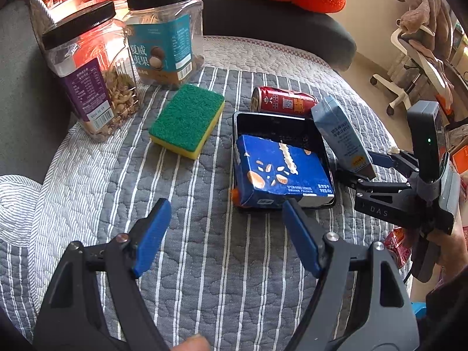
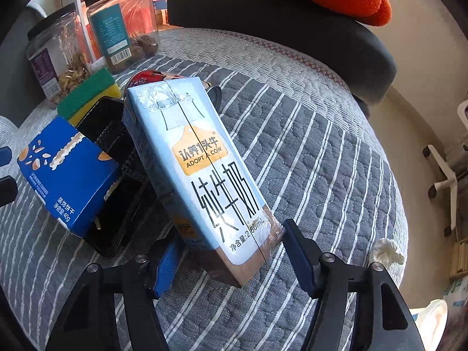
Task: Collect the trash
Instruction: 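Grasp the blue biscuit box from the black tray with the left gripper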
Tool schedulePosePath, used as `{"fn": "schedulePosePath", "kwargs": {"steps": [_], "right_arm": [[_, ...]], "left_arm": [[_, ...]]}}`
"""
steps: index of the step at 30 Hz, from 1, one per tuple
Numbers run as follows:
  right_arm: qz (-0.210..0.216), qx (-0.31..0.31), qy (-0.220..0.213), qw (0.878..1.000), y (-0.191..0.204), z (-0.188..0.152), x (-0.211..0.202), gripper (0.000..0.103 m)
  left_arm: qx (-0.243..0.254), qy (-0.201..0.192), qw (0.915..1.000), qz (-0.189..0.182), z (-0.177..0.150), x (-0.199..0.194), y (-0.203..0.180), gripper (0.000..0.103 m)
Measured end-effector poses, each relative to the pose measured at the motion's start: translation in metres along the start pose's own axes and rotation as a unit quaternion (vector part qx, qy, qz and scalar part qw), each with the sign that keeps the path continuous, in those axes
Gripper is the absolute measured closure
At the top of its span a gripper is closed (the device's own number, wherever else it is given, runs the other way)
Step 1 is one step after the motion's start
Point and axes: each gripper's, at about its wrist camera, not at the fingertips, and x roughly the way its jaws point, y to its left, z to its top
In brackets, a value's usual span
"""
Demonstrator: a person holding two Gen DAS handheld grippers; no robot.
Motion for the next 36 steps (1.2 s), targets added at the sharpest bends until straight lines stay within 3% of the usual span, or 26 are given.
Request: {"fn": "schedulePosePath", "kwargs": {"steps": [3, 10, 13, 14, 18, 23, 25, 30, 33, 36], "right_arm": [[0.004, 0.025, -0.001, 1.0, -0.002, 0.0, -0.003, 0.038], [-0.02, 0.067, -0.024, 0.997, -0.005, -0.001, -0.024, 0.041], [-0.025, 0.094, -0.041, 0.994, -0.015, 0.0, -0.039, 0.049], [-0.024, 0.103, -0.043, 0.993, -0.018, 0.0, -0.043, 0.063], [-0.006, 0.131, -0.034, 0.991, -0.031, -0.006, -0.048, 0.066], [-0.004, 0.157, -0.024, 0.987, -0.046, -0.017, -0.048, 0.064], [-0.001, 0.17, -0.024, 0.985, -0.052, -0.021, -0.05, 0.061], [-0.002, 0.18, -0.037, 0.983, -0.063, -0.027, -0.062, 0.038], [-0.003, 0.176, -0.041, 0.984, -0.063, -0.028, -0.068, 0.033], [-0.004, 0.171, -0.035, 0.985, -0.061, -0.03, -0.066, 0.031]], "left_arm": [[-0.004, 0.003, 1.0, -0.007, 0.001, 0.003, 0.0, 0.024], [-0.066, 0.022, 0.9941, -0.084, 0.011, 0.01, 0.006, 0.024], [-0.116, 0.034, 0.9854, -0.12, 0.016, 0.018, 0.014, 0.025], [-0.135, 0.041, 0.9811, -0.133, 0.017, 0.022, 0.018, 0.025], [-0.192, 0.06, 0.9667, -0.159, 0.019, 0.038, 0.029, 0.026], [-0.21, 0.073, 0.9586, -0.178, 0.017, 0.045, 0.025, 0.03], [-0.203, 0.075, 0.9592, -0.182, 0.016, 0.043, 0.019, 0.035], [-0.186, 0.092, 0.9617, -0.179, 0.015, 0.039, 0.008, 0.037], [-0.197, 0.1, 0.9588, -0.179, 0.014, 0.041, 0.009, 0.037], [-0.186, 0.086, 0.9648, -0.165, 0.019, 0.039, 0.01, 0.037]]}}
